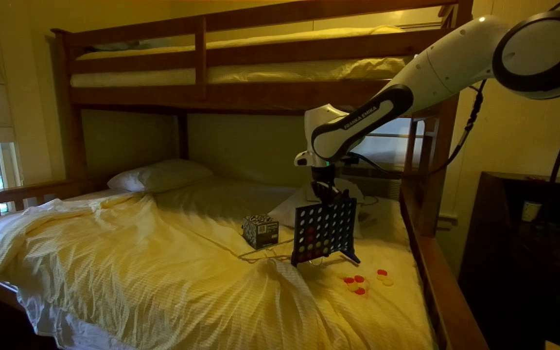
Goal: Rotate the token holder 180 degrees
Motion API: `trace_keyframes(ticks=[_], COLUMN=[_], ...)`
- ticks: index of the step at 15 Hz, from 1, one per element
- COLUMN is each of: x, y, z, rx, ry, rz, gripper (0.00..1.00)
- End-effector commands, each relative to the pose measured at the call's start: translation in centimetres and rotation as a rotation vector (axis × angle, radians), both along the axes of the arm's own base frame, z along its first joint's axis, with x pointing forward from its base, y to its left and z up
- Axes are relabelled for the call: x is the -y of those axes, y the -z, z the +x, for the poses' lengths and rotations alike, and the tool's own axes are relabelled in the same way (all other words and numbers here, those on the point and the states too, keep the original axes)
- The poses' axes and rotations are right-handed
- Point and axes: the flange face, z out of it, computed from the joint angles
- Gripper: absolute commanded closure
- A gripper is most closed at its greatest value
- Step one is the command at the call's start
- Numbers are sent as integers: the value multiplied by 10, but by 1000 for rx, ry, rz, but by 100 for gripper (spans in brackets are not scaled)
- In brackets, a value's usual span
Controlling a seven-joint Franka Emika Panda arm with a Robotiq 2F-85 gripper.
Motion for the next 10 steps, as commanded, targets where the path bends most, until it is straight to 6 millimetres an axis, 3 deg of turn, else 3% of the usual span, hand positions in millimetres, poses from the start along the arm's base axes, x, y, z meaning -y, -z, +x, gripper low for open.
trace_keyframes(ticks=[1, 8, 9, 10], x=[10, 13, 12, 11], y=[-1, 1, 0, 1], z=[-5, -4, -4, -4], rx=[-57, -41, -36, -28], ry=[45, 90, 85, 72], rz=[66, 31, 23, 4], gripper=[96, 93, 59, 59])
